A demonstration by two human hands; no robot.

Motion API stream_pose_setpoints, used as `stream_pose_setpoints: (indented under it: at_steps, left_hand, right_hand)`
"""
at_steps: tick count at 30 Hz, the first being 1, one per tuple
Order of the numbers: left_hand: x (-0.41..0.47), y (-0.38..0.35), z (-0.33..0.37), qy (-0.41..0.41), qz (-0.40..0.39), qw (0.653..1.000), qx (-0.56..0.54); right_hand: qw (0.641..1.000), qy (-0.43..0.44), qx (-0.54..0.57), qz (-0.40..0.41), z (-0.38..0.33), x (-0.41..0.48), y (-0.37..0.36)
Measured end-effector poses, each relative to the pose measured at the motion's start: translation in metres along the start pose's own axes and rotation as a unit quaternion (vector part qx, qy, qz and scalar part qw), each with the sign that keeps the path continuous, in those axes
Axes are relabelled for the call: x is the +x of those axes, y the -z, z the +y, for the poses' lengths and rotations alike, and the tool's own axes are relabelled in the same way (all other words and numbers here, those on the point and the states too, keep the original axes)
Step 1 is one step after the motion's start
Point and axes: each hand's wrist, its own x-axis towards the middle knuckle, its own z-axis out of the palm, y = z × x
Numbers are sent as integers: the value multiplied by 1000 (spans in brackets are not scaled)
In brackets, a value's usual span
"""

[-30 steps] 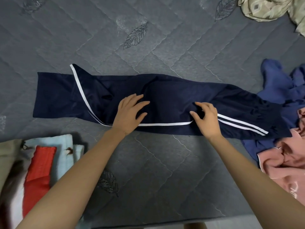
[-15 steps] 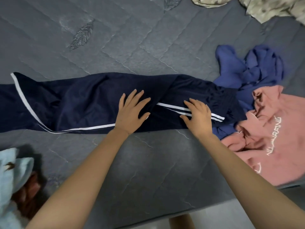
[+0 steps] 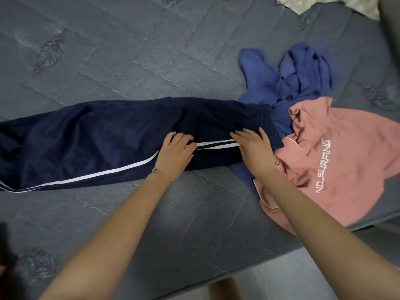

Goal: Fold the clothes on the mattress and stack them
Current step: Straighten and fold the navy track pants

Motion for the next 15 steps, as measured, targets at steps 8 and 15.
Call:
stream_pose_setpoints:
  at_steps: [8,15]
  left_hand:
    - [22,4,25,73,-17,995,-70]
    - [-10,-3,16,48,-154,970,-183]
  right_hand:
    - [995,16,84,44,16,-14,28]
    - [997,23,49,-48,19,-25,15]
